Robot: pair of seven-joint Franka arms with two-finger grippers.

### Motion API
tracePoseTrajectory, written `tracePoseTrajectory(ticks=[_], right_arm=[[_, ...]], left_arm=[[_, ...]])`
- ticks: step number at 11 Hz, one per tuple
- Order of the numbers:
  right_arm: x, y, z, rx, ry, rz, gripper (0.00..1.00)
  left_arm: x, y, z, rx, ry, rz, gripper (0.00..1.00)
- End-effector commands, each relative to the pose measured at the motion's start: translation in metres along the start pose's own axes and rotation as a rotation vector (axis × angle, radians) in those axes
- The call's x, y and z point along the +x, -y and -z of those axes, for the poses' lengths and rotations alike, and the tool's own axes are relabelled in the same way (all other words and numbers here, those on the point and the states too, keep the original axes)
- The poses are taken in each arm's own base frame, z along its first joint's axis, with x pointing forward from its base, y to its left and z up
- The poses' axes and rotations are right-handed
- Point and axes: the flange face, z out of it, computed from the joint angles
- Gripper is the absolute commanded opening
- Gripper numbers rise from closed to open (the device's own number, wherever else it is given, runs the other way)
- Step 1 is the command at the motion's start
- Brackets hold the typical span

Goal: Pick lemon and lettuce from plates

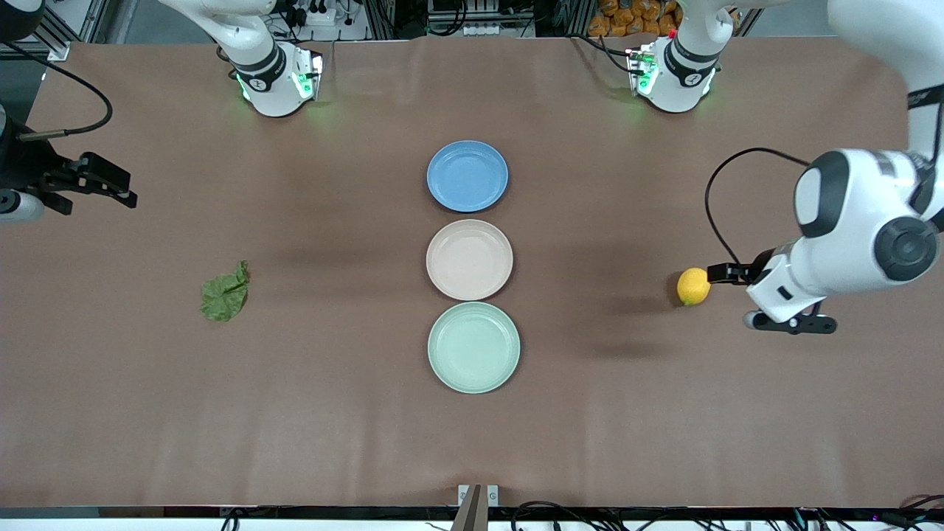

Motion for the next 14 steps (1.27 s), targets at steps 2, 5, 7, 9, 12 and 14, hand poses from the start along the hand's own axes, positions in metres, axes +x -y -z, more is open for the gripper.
tracePoseTrajectory(ticks=[2,5,7,9,12,14], right_arm=[[-0.008,0.005,0.011,-0.029,0.033,0.015,1.00],[-0.008,0.000,0.014,-0.020,0.021,0.003,1.00],[-0.006,-0.002,0.014,-0.020,0.007,0.000,1.00],[-0.005,-0.002,0.015,-0.022,-0.008,-0.002,1.00],[-0.005,-0.007,0.015,-0.022,-0.007,-0.011,1.00],[-0.004,-0.005,0.013,-0.022,-0.007,-0.008,1.00]], left_arm=[[-0.041,0.001,0.100,0.022,-0.145,-0.004,1.00],[-0.081,0.004,0.167,0.020,-0.253,-0.005,1.00],[-0.102,0.002,0.191,0.020,-0.272,-0.011,1.00],[-0.118,-0.006,0.206,0.024,-0.265,-0.030,1.00],[-0.126,-0.016,0.221,0.029,-0.265,-0.069,1.00],[-0.130,-0.016,0.226,0.030,-0.273,-0.069,1.00]])
